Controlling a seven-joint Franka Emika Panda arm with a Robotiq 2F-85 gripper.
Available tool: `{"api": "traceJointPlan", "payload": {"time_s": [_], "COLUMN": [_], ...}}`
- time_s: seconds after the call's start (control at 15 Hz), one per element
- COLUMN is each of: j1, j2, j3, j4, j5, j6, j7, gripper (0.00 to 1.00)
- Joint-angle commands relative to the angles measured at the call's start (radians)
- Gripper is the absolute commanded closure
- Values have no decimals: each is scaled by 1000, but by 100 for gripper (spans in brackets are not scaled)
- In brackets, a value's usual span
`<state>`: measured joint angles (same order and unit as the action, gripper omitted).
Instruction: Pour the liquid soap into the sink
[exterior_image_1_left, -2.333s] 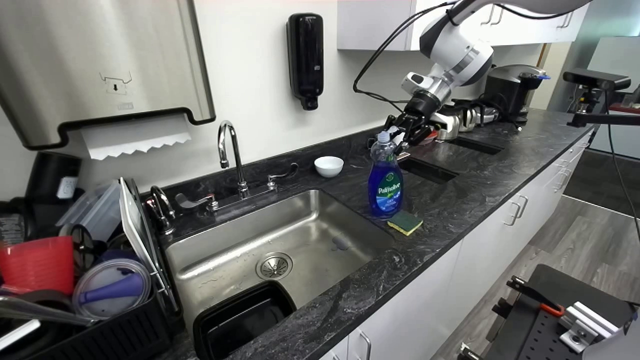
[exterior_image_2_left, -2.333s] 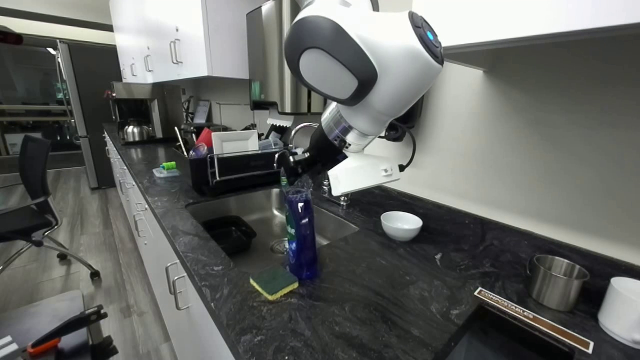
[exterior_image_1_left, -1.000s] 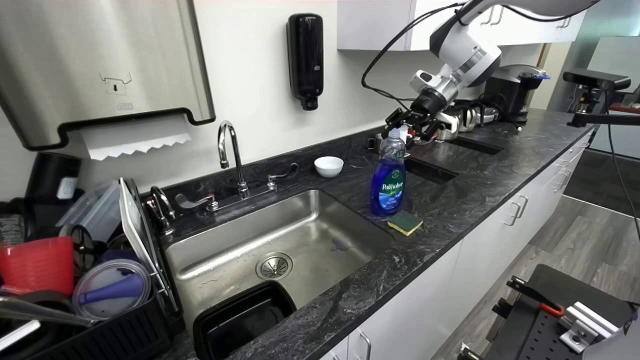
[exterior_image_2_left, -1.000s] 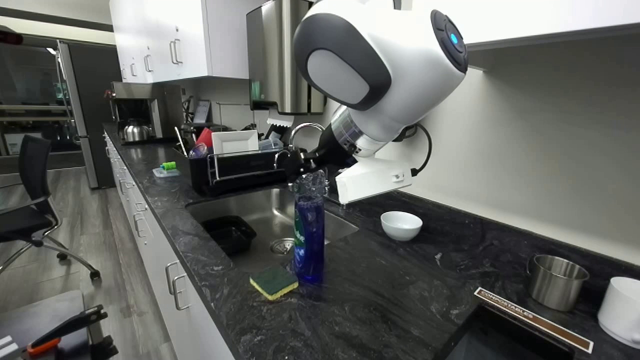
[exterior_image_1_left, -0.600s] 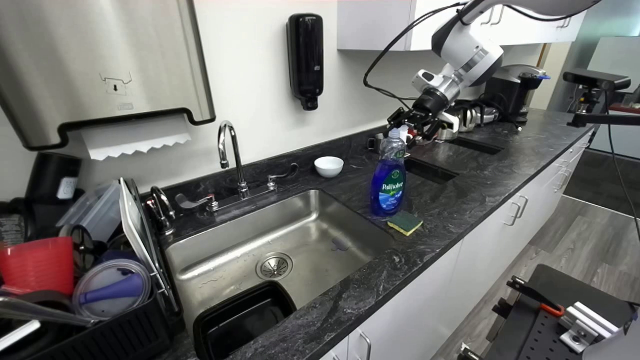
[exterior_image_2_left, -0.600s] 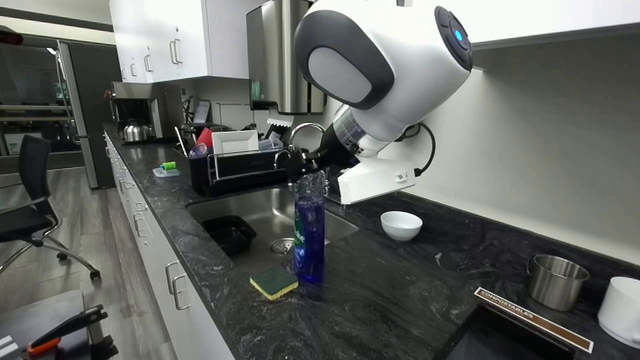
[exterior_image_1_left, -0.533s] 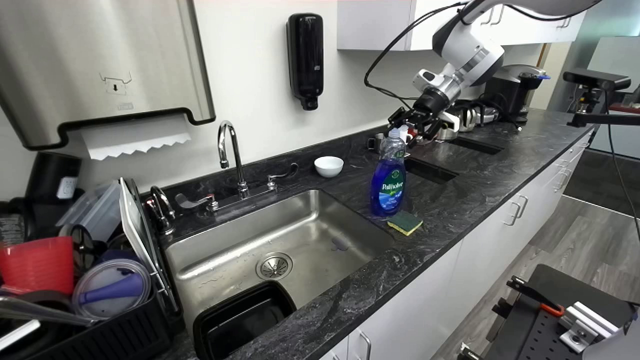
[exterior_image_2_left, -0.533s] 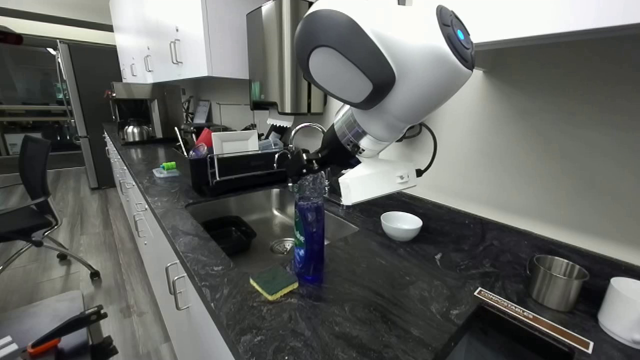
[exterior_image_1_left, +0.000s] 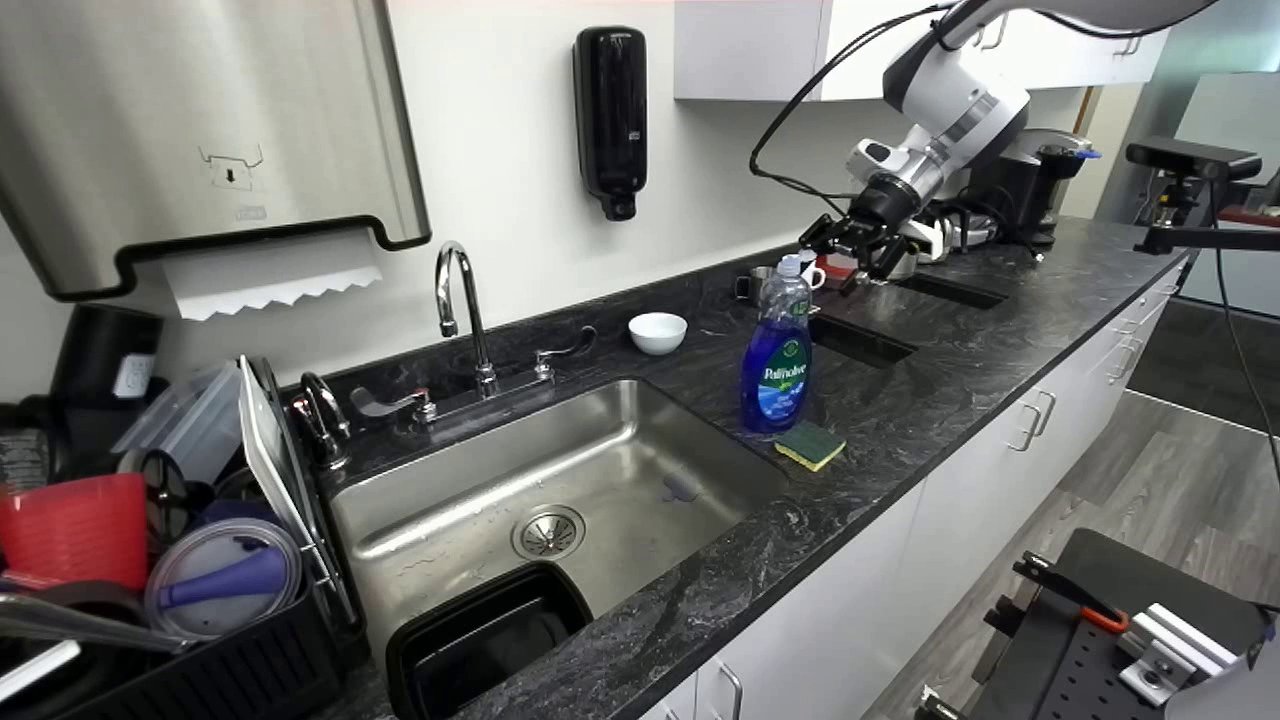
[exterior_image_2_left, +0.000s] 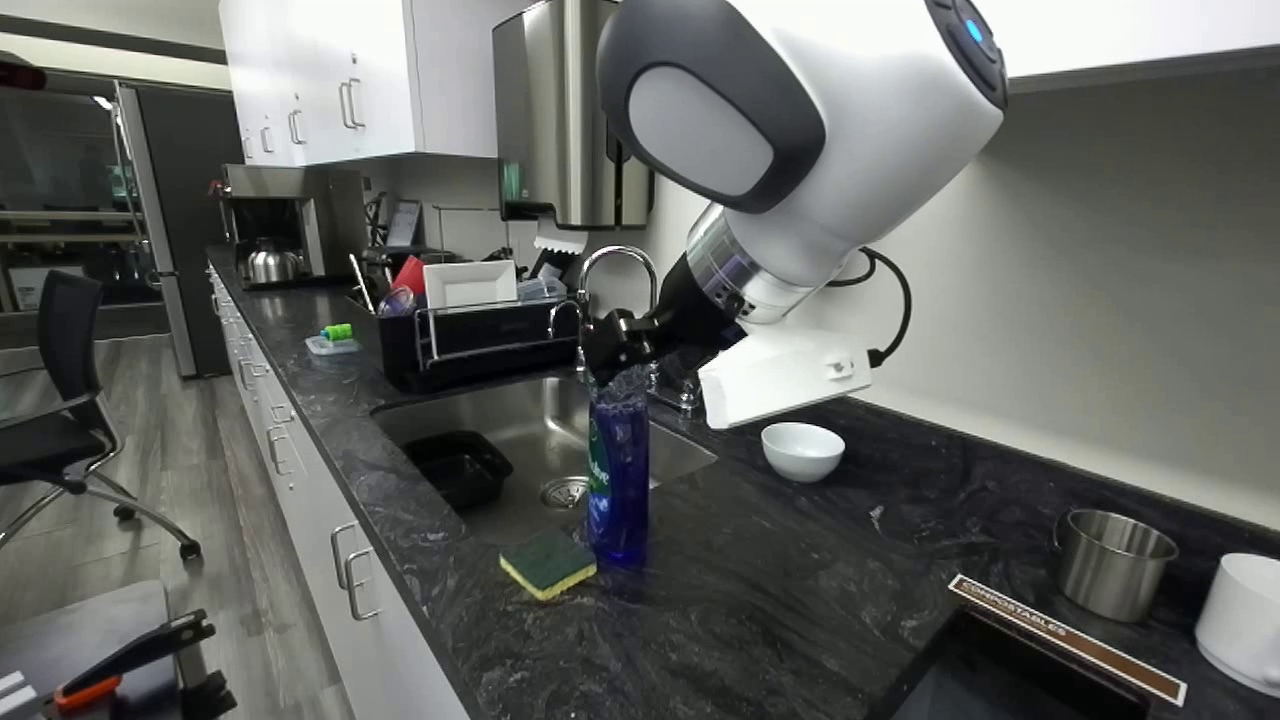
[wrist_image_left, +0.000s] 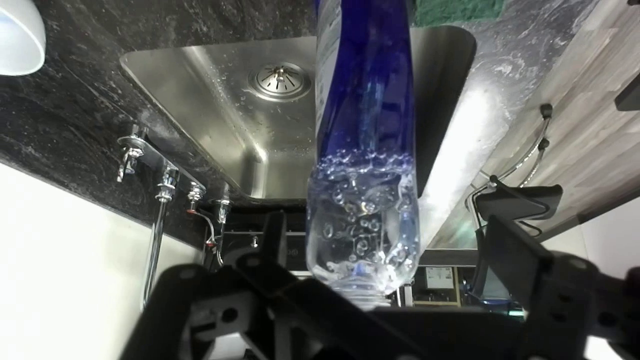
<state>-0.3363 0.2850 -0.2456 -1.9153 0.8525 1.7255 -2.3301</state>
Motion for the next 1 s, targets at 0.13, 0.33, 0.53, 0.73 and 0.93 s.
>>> {"api": "traceJointPlan", "payload": {"time_s": [0.13, 0.33, 0.53, 0.73, 0.93], "j1": [-13, -19, -32, -48, -73], "j2": [-2, -7, -11, -24, -36], "j3": [-10, -17, -22, -29, -35], "j4": [17, 22, 31, 33, 38], "j5": [-85, -137, -192, -268, -357], "j6": [26, 49, 49, 31, -3], "j7": [-11, -11, -15, -27, -41], "gripper": [0, 0, 0, 0, 0]}}
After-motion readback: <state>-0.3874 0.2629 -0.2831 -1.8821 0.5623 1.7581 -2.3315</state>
